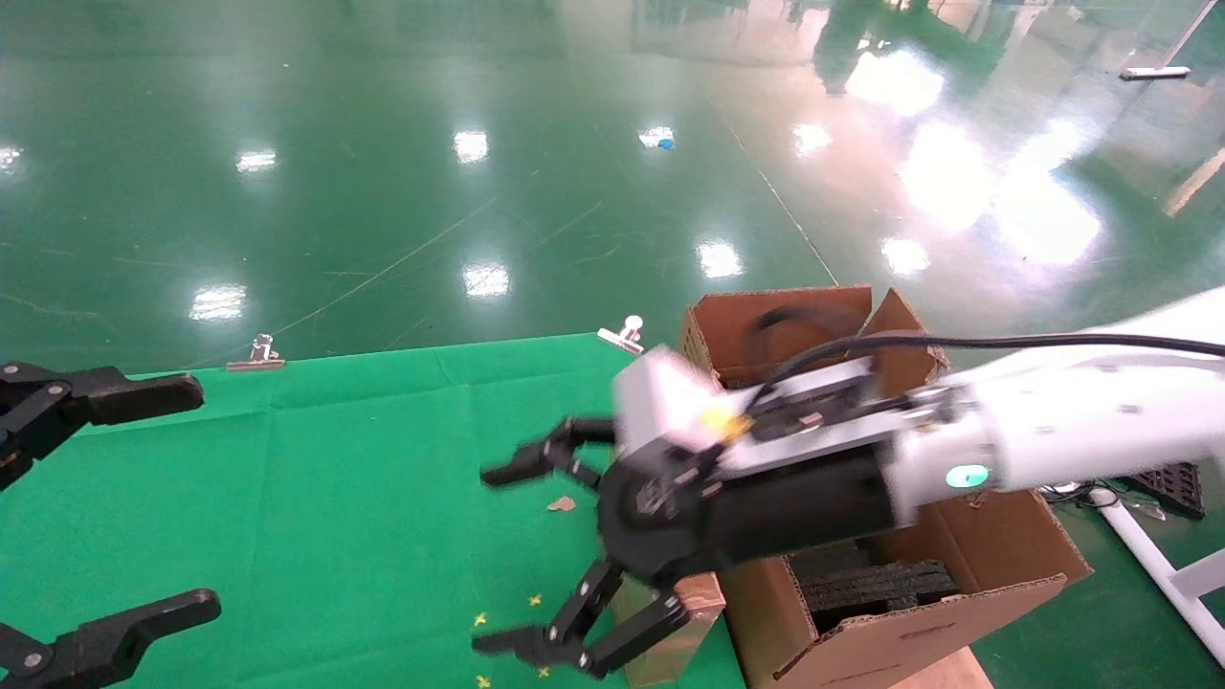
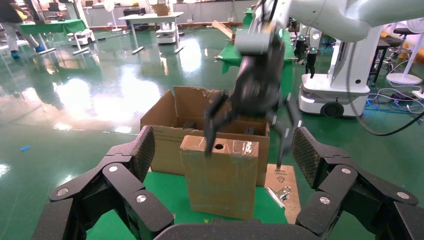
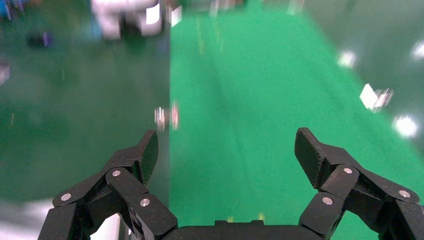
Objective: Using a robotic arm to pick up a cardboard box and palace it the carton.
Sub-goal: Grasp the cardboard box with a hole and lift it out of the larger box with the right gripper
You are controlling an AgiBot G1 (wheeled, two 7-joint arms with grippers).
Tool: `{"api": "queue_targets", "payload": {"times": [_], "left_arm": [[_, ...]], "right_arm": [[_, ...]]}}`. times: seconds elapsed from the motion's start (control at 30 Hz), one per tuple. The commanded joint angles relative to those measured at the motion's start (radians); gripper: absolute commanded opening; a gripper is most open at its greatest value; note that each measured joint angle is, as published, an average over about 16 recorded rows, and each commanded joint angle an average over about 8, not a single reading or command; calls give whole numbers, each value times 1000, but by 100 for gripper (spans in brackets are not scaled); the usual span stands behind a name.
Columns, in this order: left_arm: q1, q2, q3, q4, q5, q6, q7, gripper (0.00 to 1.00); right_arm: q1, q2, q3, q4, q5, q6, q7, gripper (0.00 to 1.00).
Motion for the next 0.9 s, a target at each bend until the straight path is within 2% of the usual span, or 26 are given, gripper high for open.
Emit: {"api": "queue_targets", "payload": {"times": [0.03, 0.23, 0.4, 0.5, 0.67, 0.9], "left_arm": [[0, 0, 0, 0, 0, 0, 0, 100], [0, 0, 1, 0, 0, 0, 0, 100], [0, 0, 1, 0, -1, 0, 1, 100], [0, 0, 1, 0, -1, 0, 1, 100], [0, -1, 2, 0, -1, -1, 1, 100], [-1, -1, 2, 0, -1, -1, 1, 100]], "right_arm": [[49, -27, -50, 4, -88, -12, 44, 100], [236, -160, -239, 5, -369, -52, 172, 100], [404, -233, -398, 4, -500, -70, 265, 100], [510, -251, -490, 3, -514, -76, 314, 100], [672, -242, -632, 1, -463, -78, 369, 100], [813, -219, -827, 2, -391, -73, 406, 100]]}}
